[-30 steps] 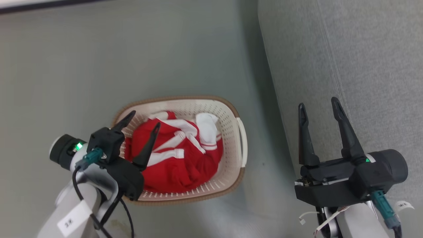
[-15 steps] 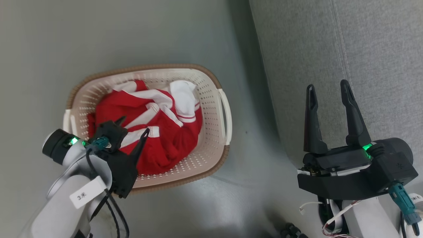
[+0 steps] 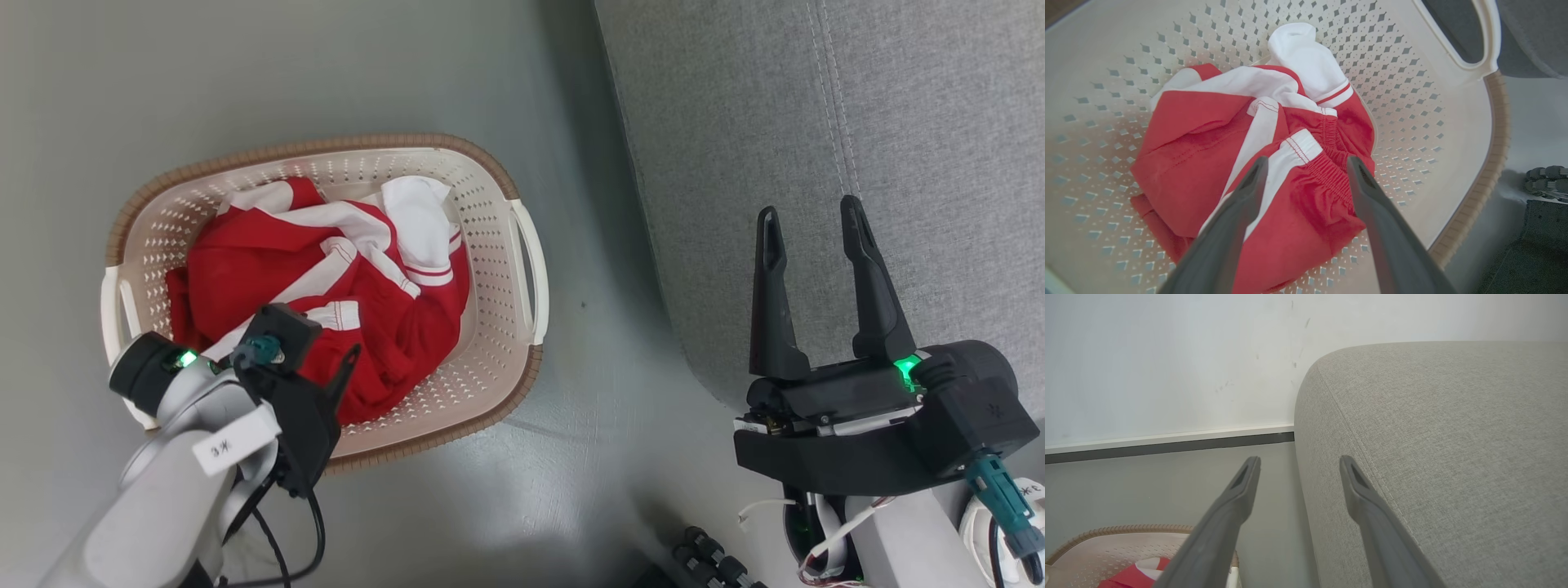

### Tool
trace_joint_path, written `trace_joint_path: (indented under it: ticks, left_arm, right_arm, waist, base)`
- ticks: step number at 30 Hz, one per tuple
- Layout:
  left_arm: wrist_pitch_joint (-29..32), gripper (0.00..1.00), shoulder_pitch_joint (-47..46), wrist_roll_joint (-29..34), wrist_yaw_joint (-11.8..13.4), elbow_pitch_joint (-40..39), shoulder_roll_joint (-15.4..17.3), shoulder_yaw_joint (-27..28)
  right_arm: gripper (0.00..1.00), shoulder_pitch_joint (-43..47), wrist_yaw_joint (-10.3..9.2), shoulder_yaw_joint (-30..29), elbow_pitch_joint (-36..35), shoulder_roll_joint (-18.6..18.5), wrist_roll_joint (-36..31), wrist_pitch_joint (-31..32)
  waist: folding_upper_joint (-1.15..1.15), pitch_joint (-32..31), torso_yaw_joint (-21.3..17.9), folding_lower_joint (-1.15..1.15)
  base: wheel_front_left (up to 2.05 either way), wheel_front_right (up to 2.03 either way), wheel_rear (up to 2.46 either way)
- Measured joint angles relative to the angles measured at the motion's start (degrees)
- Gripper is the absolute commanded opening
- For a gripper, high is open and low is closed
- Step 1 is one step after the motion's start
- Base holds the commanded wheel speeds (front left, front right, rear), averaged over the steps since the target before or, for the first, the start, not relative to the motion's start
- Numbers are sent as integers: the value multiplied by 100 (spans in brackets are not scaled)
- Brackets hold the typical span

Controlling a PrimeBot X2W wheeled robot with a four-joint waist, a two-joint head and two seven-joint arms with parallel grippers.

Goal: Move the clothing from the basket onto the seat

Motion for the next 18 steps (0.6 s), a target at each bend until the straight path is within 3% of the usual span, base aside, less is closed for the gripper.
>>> trace_joint_path:
  ticks: [18]
  left_arm:
    - [278,100,-413,-399,-1,437,222,-54]
  right_arm:
    - [100,130,0,126,-212,7,48,0]
  waist:
    - [-1,416,-41,0]
  base:
    - [0,0,0]
